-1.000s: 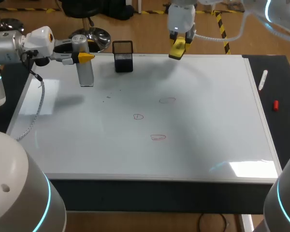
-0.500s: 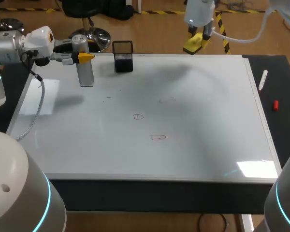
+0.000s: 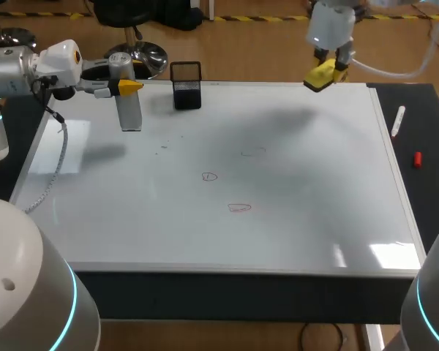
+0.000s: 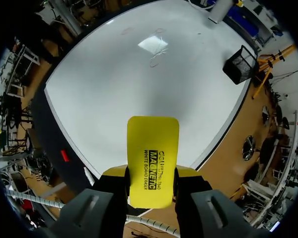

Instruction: Pick up the inspection probe, press it on each red-marked spot on the whiteboard one by one, put down the probe, pick up the eraser, and wipe off all the red marks.

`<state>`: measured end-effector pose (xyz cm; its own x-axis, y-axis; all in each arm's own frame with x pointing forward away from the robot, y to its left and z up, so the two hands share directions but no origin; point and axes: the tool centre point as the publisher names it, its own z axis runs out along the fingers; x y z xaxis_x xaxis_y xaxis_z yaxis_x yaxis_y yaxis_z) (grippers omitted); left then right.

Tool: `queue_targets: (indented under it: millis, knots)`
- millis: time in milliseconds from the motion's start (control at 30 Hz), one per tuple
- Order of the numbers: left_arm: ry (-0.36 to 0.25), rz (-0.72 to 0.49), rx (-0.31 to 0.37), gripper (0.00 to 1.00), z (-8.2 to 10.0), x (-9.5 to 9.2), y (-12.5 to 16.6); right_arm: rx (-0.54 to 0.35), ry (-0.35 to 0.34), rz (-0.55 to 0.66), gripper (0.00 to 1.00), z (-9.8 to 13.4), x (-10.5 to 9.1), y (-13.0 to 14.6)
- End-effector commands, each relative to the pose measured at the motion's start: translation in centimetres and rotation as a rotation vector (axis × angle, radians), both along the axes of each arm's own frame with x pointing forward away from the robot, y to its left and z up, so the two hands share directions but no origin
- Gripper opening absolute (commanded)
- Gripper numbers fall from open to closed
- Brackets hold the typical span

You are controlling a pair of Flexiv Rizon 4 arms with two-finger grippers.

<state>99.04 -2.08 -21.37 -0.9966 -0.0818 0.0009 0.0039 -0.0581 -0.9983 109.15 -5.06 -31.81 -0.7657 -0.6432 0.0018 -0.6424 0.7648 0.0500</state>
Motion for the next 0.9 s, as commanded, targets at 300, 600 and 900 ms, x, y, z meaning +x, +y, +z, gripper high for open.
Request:
queue_targets:
  millis: [300,600,900]
  knots:
    - [-0.002,0.004,0.0,0.0,0.12,-0.12,-0.03,0.007,-0.044,-0.029,0.0,0.64,-1.44,-1.79]
    - [-0.002,0.004,0.0,0.0,0.12,-0.12,-0.03,0.007,-0.044,-0.029,0.0,0.64,-1.44,-1.79]
    - [-0.002,0.004,0.0,0.0,0.12,-0.12,-0.03,0.007,-0.044,-0.029,0.0,0.64,-1.44,-1.79]
